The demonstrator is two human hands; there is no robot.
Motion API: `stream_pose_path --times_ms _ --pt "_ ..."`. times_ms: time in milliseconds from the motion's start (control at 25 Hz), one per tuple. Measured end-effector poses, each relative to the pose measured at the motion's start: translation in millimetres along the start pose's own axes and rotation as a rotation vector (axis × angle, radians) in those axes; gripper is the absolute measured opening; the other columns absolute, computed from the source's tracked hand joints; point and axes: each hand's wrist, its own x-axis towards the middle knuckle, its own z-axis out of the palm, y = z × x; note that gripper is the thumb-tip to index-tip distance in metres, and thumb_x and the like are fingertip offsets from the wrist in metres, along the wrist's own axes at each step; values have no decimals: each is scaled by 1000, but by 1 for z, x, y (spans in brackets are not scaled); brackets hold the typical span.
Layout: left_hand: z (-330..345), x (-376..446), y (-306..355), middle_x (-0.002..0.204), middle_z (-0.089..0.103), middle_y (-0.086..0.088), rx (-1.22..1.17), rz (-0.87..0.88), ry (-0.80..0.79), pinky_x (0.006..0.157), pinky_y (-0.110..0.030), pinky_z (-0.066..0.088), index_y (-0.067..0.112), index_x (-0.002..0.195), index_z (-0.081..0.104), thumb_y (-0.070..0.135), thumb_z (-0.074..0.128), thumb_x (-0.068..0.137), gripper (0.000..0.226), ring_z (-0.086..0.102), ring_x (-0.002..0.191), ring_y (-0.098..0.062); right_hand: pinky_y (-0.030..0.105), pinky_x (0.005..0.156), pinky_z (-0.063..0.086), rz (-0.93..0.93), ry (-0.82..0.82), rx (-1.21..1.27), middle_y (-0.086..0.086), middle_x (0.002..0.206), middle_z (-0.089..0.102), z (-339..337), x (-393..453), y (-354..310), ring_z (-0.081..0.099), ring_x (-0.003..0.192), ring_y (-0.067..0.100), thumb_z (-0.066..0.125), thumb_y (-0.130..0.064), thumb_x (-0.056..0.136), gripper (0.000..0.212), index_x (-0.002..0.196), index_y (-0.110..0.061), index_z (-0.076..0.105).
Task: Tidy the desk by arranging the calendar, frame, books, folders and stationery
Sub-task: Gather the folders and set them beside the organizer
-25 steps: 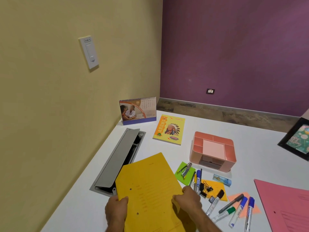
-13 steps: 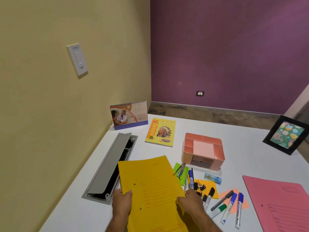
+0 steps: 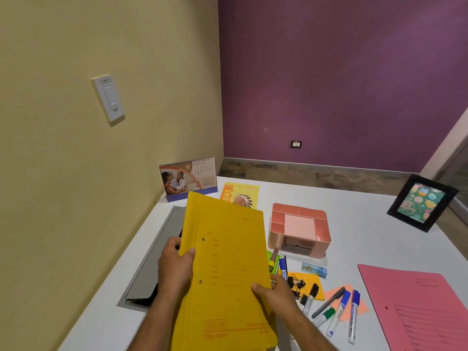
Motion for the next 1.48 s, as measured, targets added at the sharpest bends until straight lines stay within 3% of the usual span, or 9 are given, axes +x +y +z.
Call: stream_pose_path --times_ms 160,280,440,720,960,1040,1120,1240,1480 --pt "-7 11 19 95 68 3 -171 -53 -32 63 -34 53 31 94 57 15 66 93 18 68 81 -22 42 74 58 -39 -168 416 14 107 74 -23 -8 -13 72 95 35 76 -5 79 50 126 -6 59" --pt "4 9 22 100 72 -10 -315 -119 -95 72 -45 58 21 102 61 10 65 94 14 71 86 -32 55 90 53 -14 -301 536 25 116 69 -56 -14 -16 65 106 46 74 -5 78 46 123 -5 62" --pt "36 -6 28 88 78 -10 -400 -140 -229 59 -38 58 16 112 59 12 61 97 15 75 75 -30 59 89 52 8 -382 572 28 126 62 -102 -21 -1 60 114 50 75 -1 78 49 125 -6 61" --pt "105 -37 24 93 78 -3 -279 -112 -529 60 -36 60 20 114 62 18 83 77 42 76 81 -26 59 92 51 -67 -204 536 26 123 65 -173 -36 28 63 110 46 74 -2 78 49 125 -2 61" --pt "165 -63 9 104 76 -5 -290 -116 -580 82 -52 60 22 121 60 9 82 78 50 73 94 -29 49 83 56 -82 51 551 18 108 74 -220 -45 61 70 98 37 65 -22 92 26 112 -7 70" --pt "177 -69 7 106 75 -2 -278 -99 -583 83 -50 59 25 121 58 10 80 81 48 72 96 -27 37 67 56 -47 377 397 7 81 76 -230 -47 82 70 71 25 63 -27 93 23 96 -8 74" --pt "186 -76 5 108 74 0 -270 -94 -573 80 -46 59 28 121 57 10 77 84 46 71 97 -26 36 71 57 -23 641 -8 -1 75 72 -239 -56 104 65 68 22 67 -27 88 16 86 -12 71" --pt "195 -83 2 110 73 -2 -262 -104 -567 84 -51 58 27 123 55 9 74 86 45 71 98 -28 30 80 50 131 547 -618 -2 105 64 -241 -72 131 61 96 21 69 -50 78 46 108 -19 55" --pt "200 -88 -1 111 73 -7 -267 -129 -547 91 -59 54 21 127 55 5 75 85 49 70 100 -33 35 88 50 197 396 -887 5 117 59 -230 -80 144 61 108 26 63 -43 86 53 125 -16 40"
